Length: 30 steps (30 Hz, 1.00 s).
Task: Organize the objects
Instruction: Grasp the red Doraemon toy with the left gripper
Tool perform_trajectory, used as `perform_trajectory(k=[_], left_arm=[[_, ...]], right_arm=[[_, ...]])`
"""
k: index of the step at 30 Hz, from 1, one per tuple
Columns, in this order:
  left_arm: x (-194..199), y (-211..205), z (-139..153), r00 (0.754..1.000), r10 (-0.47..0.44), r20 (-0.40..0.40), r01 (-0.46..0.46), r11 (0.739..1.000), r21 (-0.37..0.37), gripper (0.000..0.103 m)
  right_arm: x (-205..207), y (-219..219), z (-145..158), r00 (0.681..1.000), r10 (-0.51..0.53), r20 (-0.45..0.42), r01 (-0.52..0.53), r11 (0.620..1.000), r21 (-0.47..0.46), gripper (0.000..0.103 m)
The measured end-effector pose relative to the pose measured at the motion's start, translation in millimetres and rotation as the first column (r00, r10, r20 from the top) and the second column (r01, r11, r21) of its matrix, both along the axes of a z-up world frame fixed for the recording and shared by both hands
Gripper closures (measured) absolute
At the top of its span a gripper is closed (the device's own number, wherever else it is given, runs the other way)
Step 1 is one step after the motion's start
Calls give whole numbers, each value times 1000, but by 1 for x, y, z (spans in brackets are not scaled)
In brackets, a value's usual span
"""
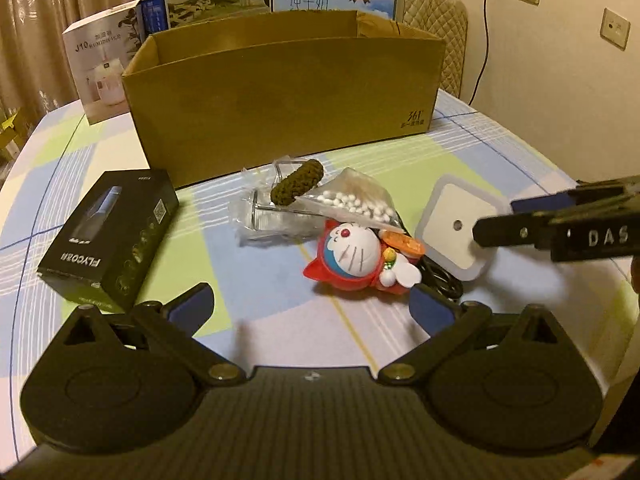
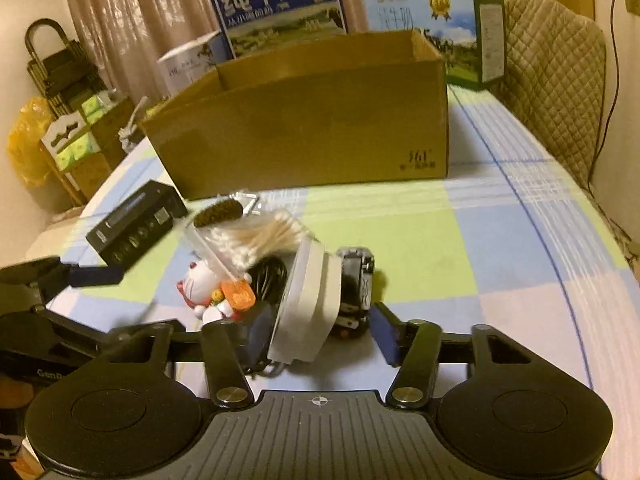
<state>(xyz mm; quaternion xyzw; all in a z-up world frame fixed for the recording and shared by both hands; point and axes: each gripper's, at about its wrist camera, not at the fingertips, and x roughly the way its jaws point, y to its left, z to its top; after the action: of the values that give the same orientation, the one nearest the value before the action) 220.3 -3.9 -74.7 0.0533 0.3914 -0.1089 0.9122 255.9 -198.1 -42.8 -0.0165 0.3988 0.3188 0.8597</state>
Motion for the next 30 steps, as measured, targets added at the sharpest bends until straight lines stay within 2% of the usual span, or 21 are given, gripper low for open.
perform_trajectory(k=[3,13,21,25,30], left_arm=[[1,-5,0,1000,-28,9,27,999,31,1],[3,-8,-5,999,-41,-7,41,999,18,1],[15,-20,-5,995,-101,8,101,995,26,2],[22,-26,-6,992,-128,6,127,991,31,10],[30,-30,-11,989,-150,-12,150,987,49,11]], right_arm=[[-3,5,3,999,17,28,-17,1000,-6,58],[5,18,-3,1000,11,18,-11,999,-34,73],[2,16,3,1000,19,24,-18,999,-34,75],[2,15,6,1000,15,22,-15,1000,-27,75],[4,13,6,1000,5,10,-5,1000,-27,75]])
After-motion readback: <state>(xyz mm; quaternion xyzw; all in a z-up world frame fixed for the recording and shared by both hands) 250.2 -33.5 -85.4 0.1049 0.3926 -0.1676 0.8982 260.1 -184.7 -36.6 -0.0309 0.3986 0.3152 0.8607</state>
